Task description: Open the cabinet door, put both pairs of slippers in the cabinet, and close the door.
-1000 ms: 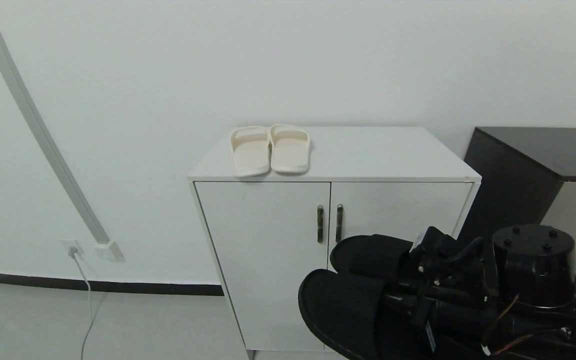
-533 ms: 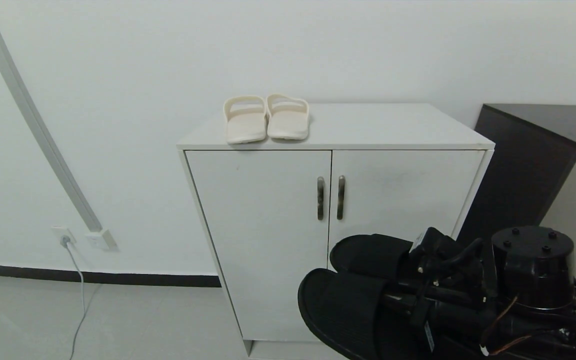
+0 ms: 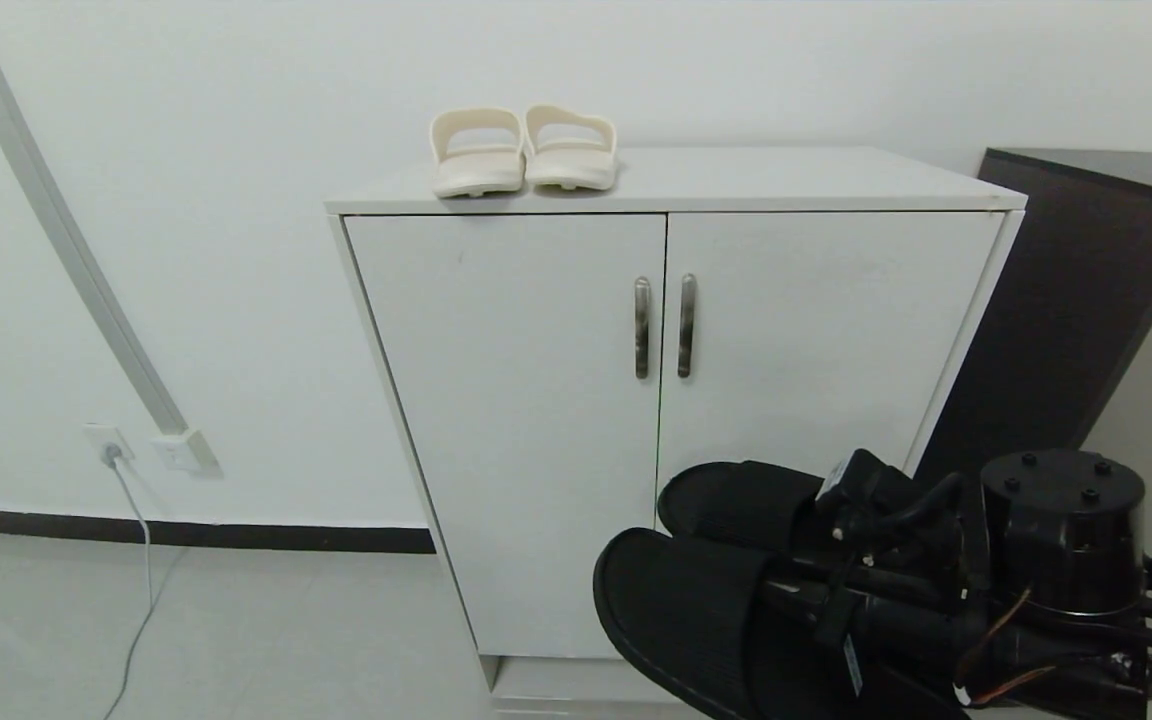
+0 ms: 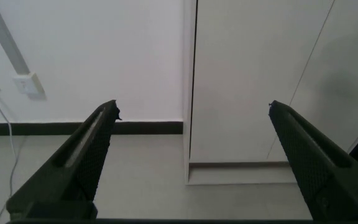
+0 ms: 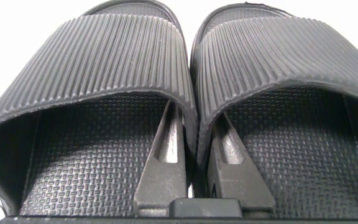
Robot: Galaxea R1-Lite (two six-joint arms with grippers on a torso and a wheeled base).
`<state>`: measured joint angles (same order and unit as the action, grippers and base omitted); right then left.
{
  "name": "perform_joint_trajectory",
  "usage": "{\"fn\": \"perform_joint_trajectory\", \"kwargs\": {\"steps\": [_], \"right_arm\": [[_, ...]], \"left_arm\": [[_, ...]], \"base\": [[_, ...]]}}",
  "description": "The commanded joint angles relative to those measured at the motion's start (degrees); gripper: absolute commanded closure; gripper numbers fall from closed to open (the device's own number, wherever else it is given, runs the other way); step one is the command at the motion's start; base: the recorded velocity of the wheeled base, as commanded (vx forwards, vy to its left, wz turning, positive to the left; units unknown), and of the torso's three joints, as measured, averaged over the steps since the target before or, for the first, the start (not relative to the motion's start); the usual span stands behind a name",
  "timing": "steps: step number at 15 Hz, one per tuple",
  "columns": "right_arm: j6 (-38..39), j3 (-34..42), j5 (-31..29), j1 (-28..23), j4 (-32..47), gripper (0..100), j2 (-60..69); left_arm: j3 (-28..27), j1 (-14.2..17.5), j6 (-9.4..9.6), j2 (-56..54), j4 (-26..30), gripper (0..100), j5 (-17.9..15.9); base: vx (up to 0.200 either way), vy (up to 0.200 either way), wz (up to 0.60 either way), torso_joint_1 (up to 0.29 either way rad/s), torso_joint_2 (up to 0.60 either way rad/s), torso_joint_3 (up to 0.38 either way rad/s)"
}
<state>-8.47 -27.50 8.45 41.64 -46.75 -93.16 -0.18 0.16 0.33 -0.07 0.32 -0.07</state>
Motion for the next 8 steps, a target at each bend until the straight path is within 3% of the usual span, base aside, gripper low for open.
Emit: {"fn": "perform_joint_trajectory", "kwargs": {"steps": [1, 2, 8], "right_arm": [[-0.1, 0.2, 0.0, 0.0, -0.3, 100, -0.7], [-0.3, 0.3, -0.1, 0.0, -0.8, 100, -0.8], [-0.3, 0.9, 0.3, 0.1, -1.9, 100, -1.4]], "left_arm": [[-0.1, 0.0, 0.02, 0.1, 0.0, 0, 0.0], [-0.1, 0.0, 0.02, 0.1, 0.0, 0, 0.0], [-0.1, 0.0, 0.29, 0.3, 0.1, 0, 0.0]], "base": [[0.0, 0.0, 0.0, -0.032, 0.44, 0.403], [0.0, 0.0, 0.0, 0.002, 0.25, 0.222], [0.0, 0.0, 0.0, 0.0, 0.0, 0.0]]}}
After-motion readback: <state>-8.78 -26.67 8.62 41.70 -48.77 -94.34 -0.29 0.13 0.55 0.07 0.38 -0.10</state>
